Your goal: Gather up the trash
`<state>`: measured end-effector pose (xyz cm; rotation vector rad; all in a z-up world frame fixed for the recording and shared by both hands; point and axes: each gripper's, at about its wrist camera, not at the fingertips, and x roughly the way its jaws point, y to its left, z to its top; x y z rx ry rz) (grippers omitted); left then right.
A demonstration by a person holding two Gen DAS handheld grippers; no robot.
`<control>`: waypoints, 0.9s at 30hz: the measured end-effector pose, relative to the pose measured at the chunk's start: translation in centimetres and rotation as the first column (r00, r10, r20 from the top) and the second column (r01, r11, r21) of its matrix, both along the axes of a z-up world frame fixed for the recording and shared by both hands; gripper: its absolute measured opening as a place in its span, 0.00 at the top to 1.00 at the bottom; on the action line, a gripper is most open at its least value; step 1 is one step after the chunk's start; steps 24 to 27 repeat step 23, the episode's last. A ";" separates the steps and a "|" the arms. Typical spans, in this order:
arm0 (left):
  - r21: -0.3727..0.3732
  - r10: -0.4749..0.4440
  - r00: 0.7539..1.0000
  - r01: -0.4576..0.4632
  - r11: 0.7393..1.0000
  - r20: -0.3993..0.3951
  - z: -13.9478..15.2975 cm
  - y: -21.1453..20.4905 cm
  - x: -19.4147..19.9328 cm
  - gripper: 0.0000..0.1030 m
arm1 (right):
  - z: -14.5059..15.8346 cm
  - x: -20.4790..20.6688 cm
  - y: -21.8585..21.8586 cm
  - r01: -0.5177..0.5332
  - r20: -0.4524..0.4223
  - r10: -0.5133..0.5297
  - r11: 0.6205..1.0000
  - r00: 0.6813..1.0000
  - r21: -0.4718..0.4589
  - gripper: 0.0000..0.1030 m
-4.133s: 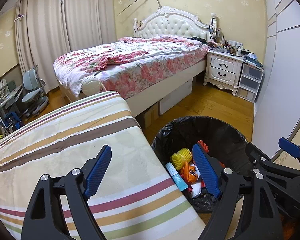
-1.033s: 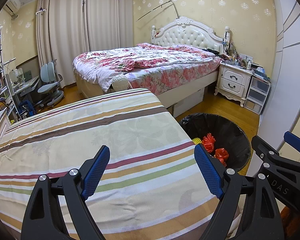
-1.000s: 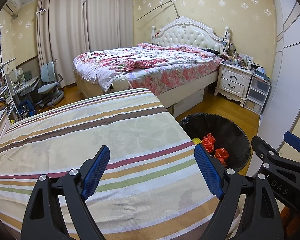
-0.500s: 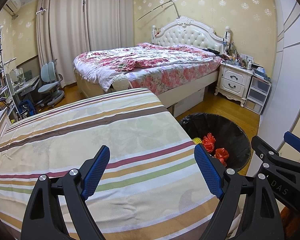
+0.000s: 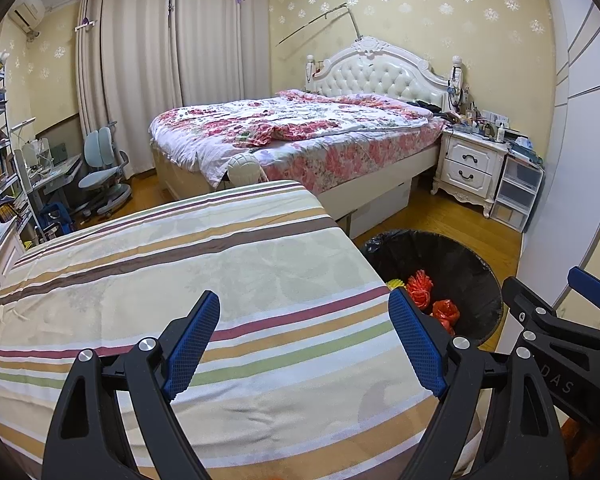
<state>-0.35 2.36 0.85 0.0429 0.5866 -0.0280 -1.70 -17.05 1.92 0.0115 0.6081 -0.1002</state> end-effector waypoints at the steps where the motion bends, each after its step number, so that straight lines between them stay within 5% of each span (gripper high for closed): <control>1: 0.001 0.000 1.000 0.000 1.000 0.000 -0.1 0.0 -0.1 0.19 | 0.0 0.0 0.0 0.000 0.000 0.000 1.000 1.000 0.000 0.14; 27: 0.010 0.013 0.998 -0.012 1.000 -0.055 -0.7 0.5 1.0 0.18 | -0.8 -0.5 0.8 -0.012 -0.014 0.012 1.000 1.000 -0.002 0.14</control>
